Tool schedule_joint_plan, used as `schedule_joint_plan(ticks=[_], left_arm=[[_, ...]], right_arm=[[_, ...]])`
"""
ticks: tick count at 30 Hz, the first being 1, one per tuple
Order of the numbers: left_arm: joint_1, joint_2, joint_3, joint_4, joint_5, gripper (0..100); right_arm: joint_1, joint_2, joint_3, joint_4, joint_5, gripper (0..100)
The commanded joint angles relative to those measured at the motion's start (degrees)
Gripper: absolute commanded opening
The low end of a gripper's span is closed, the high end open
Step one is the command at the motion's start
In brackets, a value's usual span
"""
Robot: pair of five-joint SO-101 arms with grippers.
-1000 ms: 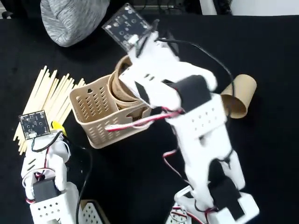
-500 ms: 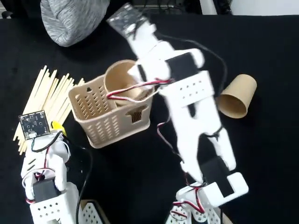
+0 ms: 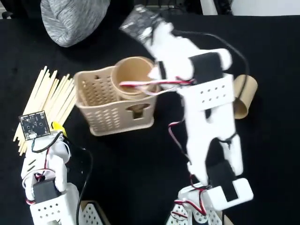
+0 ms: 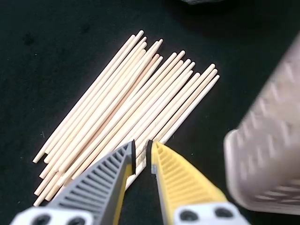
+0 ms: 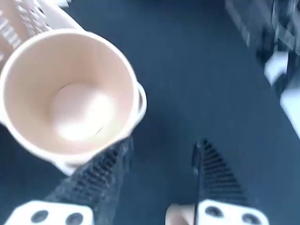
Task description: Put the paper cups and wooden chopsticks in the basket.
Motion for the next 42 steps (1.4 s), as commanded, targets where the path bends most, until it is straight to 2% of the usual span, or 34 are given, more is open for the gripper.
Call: schedule_joint_plan(ticks=[1,8,14,18,20,26,30,35,39,42], left_arm=[[0.7,-0.4,-0.1,-1.5,-0.5,8],[0.7,-0.4,-0.1,-1.5,-0.5,8],[0.7,-0.4,-0.1,-1.4,-0.5,8],[0.7,-0.4,-0.1,-1.4,-0.5,8],[0.7,-0.4,-0.1,-1.4,-0.5,8],[0.7,-0.4,-0.1,-1.4,-0.5,8],[0.7,-0.4,-0.1,-1.4,-0.5,8],[0.7,-0.4,-0.1,-1.4,-0.5,8],[0.7,-0.4,-0.1,-1.4,-0.5,8],[0.7,-0.4,-0.1,-1.4,-0.5,8]], right_arm=[[-5.7,1.0,-2.8,-2.4,-3.1,22.3],[-2.6,-2.1,-3.2,-2.1,-3.6,22.3],[9.1,-7.0,-2.7,-0.4,-1.5,22.6],[18.2,-7.7,1.6,2.8,11.4,22.7],[23.7,-7.7,7.4,1.1,17.9,22.7],[36.9,-7.7,32.8,-20.3,33.9,22.7],[40.4,-7.7,48.3,-37.8,40.8,25.8],[40.5,-7.6,64.5,-58.4,43.2,40.4],[40.9,-7.6,73.5,-75.3,43.2,36.5],[41.4,-6.5,78.5,-88.5,43.1,29.2]])
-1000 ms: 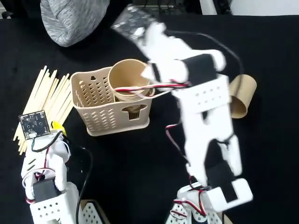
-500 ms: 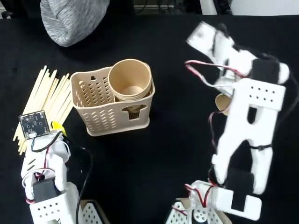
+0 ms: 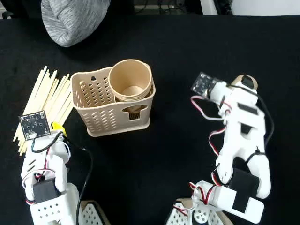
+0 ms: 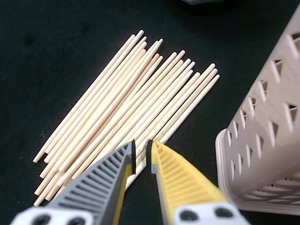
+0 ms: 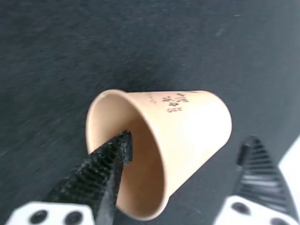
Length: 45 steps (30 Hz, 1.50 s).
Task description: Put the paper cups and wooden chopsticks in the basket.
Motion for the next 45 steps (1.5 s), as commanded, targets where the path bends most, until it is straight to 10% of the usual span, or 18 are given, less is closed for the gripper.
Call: schedule_joint_plan(ticks=[1,6,14,29,45], left_arm=[[0.7,-0.4,-0.1,-1.4,-0.5,8],[0.7,-0.4,-0.1,-1.4,-0.5,8],[0.7,-0.4,-0.1,-1.4,-0.5,8],[0.7,-0.4,-0.1,-1.2,-0.5,8],[0.7,-0.4,-0.1,-1.1,-0.5,8]], right_arm=[[1.8,0.1,6.2,-21.6,0.5,25.6],[2.9,2.5,10.2,-36.0,0.3,1.4],[2.9,-3.1,11.6,-35.9,-9.5,1.1],[-13.2,-28.1,-26.9,41.4,-42.1,1.1],[-47.4,-25.9,-54.8,52.5,-58.2,1.1]])
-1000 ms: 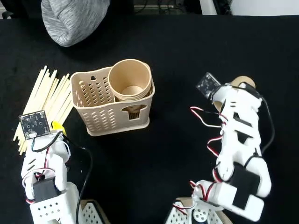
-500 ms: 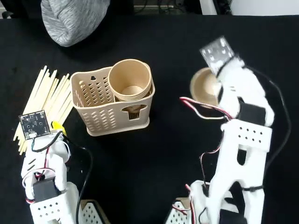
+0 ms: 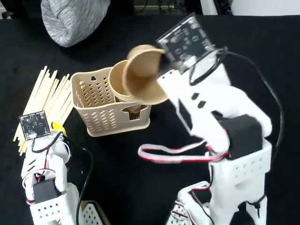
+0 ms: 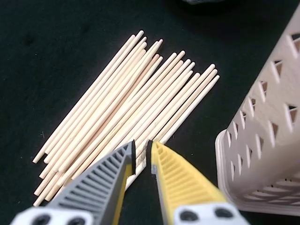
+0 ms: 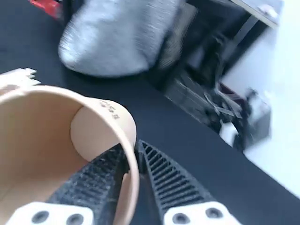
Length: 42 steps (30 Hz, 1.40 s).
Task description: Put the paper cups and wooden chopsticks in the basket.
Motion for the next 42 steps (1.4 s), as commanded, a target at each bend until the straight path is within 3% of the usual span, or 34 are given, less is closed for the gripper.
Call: schedule_joint_plan(ticks=[1,14,23,26,33,40,42], left_arm=[[0.7,-0.4,-0.1,-1.1,-0.5,8],[0.7,-0.4,-0.1,-1.1,-0.5,8],[0.7,-0.4,-0.2,-1.1,-0.5,13],[0.7,-0.4,-0.2,-1.1,-0.5,13],[0.7,-0.4,-0.2,-1.1,-0.5,13],[0.7,-0.4,-0.2,-1.1,-0.5,13],[0.7,-0.4,-0.2,-1.1,-0.5,13]], right_arm=[[-6.9,0.3,-2.6,-0.1,-0.9,1.1],[-8.0,7.9,2.7,0.8,-0.4,2.0],[-8.1,8.3,2.5,1.1,3.3,38.9],[-8.1,8.3,0.8,-0.1,3.3,45.3],[-10.0,8.2,-4.7,-7.5,2.8,34.8],[-13.4,8.7,-4.0,-9.2,-0.9,1.7],[-12.4,9.1,-0.3,-11.5,-1.9,2.5]])
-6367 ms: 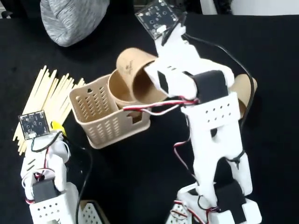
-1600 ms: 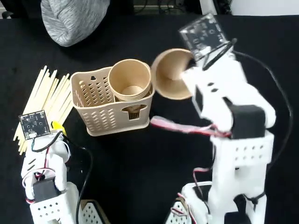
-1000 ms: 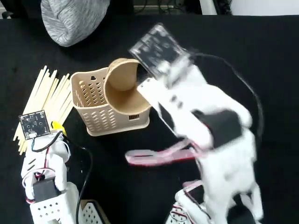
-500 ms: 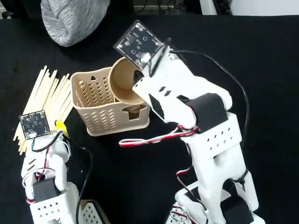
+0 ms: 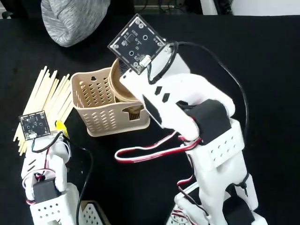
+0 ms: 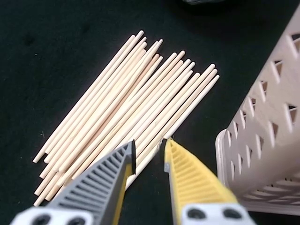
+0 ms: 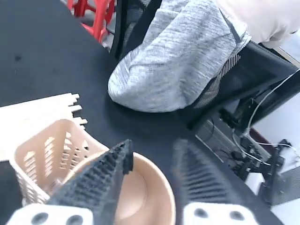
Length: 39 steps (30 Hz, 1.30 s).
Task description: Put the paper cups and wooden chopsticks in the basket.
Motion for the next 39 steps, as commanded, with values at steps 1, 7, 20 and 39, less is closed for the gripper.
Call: schedule_joint_plan(ticks=[1,7,20,39], left_arm=[[0.7,-0.4,-0.2,-1.1,-0.5,13],[0.7,-0.4,-0.1,-1.1,-0.5,13],[0.7,-0.4,-0.1,-1.1,-0.5,13],[0.7,-0.4,-0.1,-1.1,-0.5,13]], right_arm=[[0.7,0.7,5.3,-5.8,-2.6,2.4],[4.8,0.7,23.9,-20.2,-2.2,1.2],[4.7,-9.3,20.3,-13.1,-2.6,1.2],[5.1,-6.5,48.4,-33.1,-2.5,1.2]])
